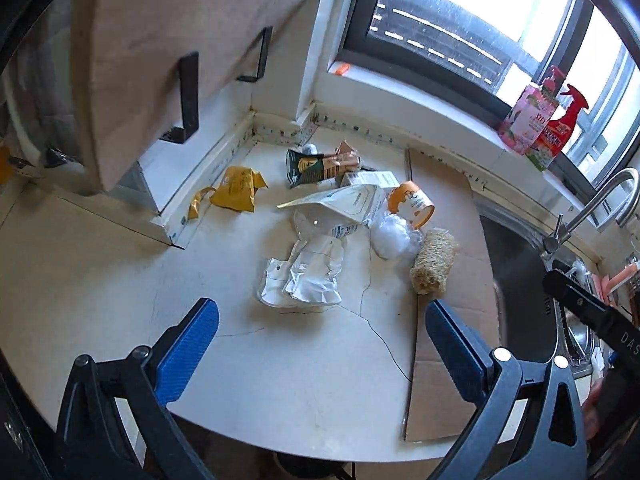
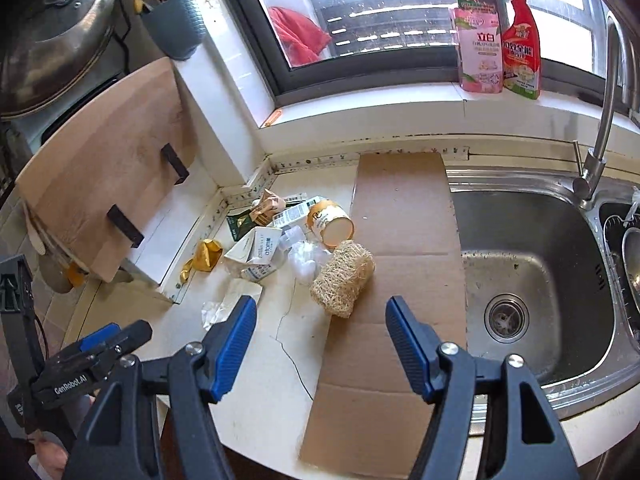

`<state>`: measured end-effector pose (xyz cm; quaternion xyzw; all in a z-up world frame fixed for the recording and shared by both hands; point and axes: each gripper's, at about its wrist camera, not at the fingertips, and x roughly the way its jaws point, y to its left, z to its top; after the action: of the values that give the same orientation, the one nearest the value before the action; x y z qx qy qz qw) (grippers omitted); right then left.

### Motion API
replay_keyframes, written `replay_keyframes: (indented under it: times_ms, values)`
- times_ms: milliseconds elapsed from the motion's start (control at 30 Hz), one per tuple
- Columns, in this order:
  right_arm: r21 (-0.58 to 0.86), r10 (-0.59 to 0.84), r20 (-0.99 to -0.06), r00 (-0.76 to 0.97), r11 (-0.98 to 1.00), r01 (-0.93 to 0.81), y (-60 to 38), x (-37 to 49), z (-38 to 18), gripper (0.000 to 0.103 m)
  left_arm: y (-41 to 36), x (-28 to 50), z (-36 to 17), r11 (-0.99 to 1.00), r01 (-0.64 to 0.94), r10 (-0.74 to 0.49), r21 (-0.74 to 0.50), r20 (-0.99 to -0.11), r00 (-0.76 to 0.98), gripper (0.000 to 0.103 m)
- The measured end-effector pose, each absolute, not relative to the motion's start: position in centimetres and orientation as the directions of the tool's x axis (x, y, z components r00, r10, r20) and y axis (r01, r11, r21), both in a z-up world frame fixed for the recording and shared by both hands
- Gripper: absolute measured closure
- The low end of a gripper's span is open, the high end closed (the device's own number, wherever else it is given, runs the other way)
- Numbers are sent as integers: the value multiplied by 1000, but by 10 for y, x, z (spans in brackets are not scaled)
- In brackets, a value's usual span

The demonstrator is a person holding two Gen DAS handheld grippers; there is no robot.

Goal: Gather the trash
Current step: 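Raise both tools back up to the counter, then grasp the white paper bag with the left tool while the right tool grasps the loofah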

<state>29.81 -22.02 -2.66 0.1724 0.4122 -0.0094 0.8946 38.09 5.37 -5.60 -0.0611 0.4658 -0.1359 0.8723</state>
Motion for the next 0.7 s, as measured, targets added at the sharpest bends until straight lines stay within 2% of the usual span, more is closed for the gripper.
replay_keyframes:
  times_ms: [333, 667, 700]
  values:
    - [345, 111, -827, 551, 874, 342, -226, 379, -102, 36, 34, 461, -145, 948, 236, -288, -214, -895, 341, 1]
    - [318, 104, -869, 484, 866, 385, -217, 405, -144, 36, 25, 490, -177, 949, 259, -255, -182, -924, 285, 1]
    - [318, 105, -872, 479, 865, 389, -217, 407, -146, 40, 23, 493, -180, 950, 260, -248, -175, -927, 281, 1]
